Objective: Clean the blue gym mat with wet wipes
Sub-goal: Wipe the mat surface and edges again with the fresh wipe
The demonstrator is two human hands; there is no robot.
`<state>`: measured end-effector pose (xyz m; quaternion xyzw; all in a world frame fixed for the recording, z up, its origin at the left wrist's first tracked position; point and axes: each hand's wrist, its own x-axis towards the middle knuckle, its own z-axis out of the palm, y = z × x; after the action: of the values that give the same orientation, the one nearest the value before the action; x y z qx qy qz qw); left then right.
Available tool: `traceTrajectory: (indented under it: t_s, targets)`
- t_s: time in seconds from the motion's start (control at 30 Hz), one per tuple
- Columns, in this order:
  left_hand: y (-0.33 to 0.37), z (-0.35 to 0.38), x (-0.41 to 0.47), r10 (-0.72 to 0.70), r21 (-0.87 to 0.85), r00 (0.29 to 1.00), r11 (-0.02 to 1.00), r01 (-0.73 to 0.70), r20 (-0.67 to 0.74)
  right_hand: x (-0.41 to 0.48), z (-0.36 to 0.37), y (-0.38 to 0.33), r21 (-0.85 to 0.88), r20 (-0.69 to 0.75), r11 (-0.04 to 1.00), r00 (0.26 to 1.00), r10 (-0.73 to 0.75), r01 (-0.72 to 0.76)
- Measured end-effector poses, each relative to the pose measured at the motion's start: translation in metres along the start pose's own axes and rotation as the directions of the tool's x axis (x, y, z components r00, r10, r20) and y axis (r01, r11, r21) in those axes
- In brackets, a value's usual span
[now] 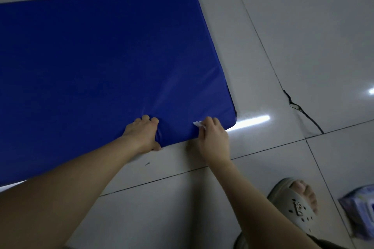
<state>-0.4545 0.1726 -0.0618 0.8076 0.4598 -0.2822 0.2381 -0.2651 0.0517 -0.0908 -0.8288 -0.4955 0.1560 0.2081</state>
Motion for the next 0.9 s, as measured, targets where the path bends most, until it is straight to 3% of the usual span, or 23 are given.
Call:
traceTrajectory:
  t_s: [0.03,0.1,0.17,0.27,0.33,0.43,0.5,0.6,0.67,0.8,0.9]
  targets:
    - [0.000,0.000,0.000,-0.001,0.003,1.000,1.000,0.001,0.001,0.001,-0.001,0.004,-0.073,0.037,0.996,0.998,-0.041,0.044]
    - [-0.001,0.001,-0.001,-0.005,0.001,1.000,1.000,0.005,0.006,0.013,-0.009,0.023,-0.104,-0.007,0.991,0.997,0.081,-0.081]
    - [0.000,0.002,0.000,-0.008,0.003,1.000,1.000,0.008,0.007,0.024,-0.022,0.039,0.011,-0.115,0.954,0.947,0.300,-0.301]
    - [0.001,0.002,0.002,-0.005,0.002,1.000,1.000,0.005,0.007,0.022,-0.018,0.028,0.108,-0.163,0.899,0.884,0.438,-0.425]
    - [0.000,0.000,0.003,-0.001,0.010,1.000,1.000,0.001,0.002,0.006,-0.001,-0.002,0.181,-0.107,0.910,0.913,0.394,-0.372]
    - [-0.001,0.000,0.001,-0.001,0.018,1.000,1.000,0.001,0.000,-0.022,0.021,-0.031,0.152,0.060,0.977,0.988,0.141,-0.149]
    - [-0.002,0.001,0.000,0.009,0.017,1.000,1.000,-0.008,-0.007,-0.015,0.013,-0.017,0.129,0.022,0.988,0.996,0.081,-0.083]
    - [-0.002,0.004,0.001,0.013,0.005,1.000,1.000,-0.013,-0.012,0.019,-0.016,0.027,0.130,-0.108,0.930,0.927,0.359,-0.344]
    - [-0.003,0.004,0.002,0.016,0.007,1.000,1.000,-0.016,-0.008,0.031,-0.026,0.040,0.142,-0.160,0.893,0.880,0.447,-0.427]
    - [-0.002,0.002,0.004,0.017,0.017,1.000,1.000,-0.017,-0.009,0.001,0.005,-0.009,0.189,-0.080,0.938,0.947,0.311,-0.292]
    - [-0.002,0.002,0.003,0.010,0.025,1.000,1.000,-0.009,-0.006,-0.035,0.036,-0.054,0.171,0.079,0.985,0.997,0.017,-0.031]
